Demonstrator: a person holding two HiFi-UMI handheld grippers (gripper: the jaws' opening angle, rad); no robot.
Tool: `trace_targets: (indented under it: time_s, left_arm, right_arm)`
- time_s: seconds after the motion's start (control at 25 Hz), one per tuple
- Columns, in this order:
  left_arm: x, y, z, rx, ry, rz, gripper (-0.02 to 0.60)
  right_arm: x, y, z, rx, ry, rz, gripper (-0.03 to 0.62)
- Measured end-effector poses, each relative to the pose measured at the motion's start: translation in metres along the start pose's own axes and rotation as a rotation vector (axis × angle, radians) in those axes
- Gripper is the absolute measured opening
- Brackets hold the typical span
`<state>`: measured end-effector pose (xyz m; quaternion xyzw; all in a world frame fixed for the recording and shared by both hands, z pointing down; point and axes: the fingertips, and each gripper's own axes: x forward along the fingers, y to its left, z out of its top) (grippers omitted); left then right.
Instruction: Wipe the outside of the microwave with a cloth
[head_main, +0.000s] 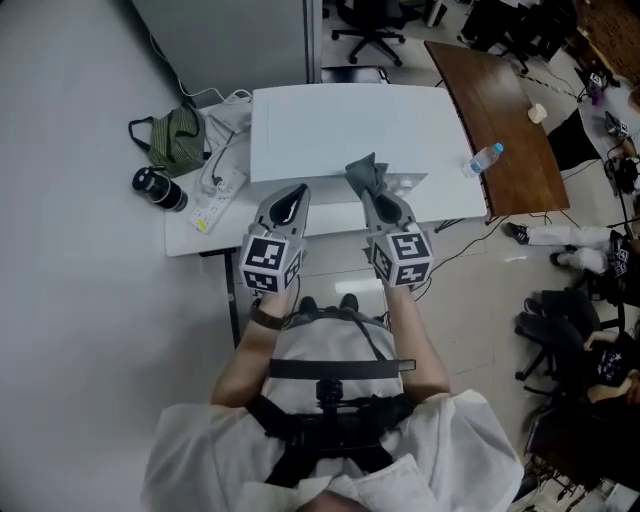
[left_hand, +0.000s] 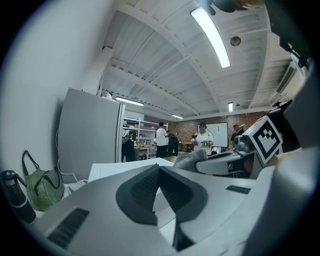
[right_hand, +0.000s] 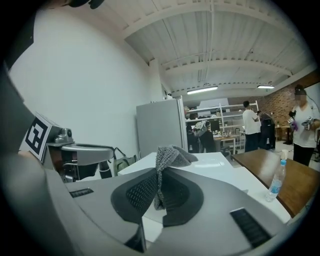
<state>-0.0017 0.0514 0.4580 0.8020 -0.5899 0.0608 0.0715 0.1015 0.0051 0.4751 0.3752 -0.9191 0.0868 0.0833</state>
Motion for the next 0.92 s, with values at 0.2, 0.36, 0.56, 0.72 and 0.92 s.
trace_targets:
  time_s: [0.2, 0.36, 0.56, 0.72, 0.92]
  left_arm:
    - [-0.004, -0.012, -0.004, 0.010, -0.003, 0.030, 0.008]
    - [-0.005, -0.019, -0.004, 0.024, -0.025, 0.032, 0.008]
    - [-0.008, -0.002, -0.011, 0.016, -0.006, 0.029, 0.008]
    - [-0.007, -0.009, -0.011, 0.011, 0.001, 0.044, 0.008]
    - [0.009, -0.042, -0.009, 0.002, 0.026, 0.046, 0.008]
  right_arm:
    - [-0.006, -0.001, -0.005, 0.014, -0.007, 0.026, 0.018]
    - [-0.008, -0.001, -0.010, 0.017, -0.005, 0.036, 0.018]
    - [0.008, 0.011, -0.013, 0.021, -0.006, 0.044, 0.018]
    - [0.001, 0.005, -0.013, 0.023, -0.006, 0.055, 0.018]
    - [-0.022, -0.023, -0.014, 0.035, 0.008, 0.065, 0.018]
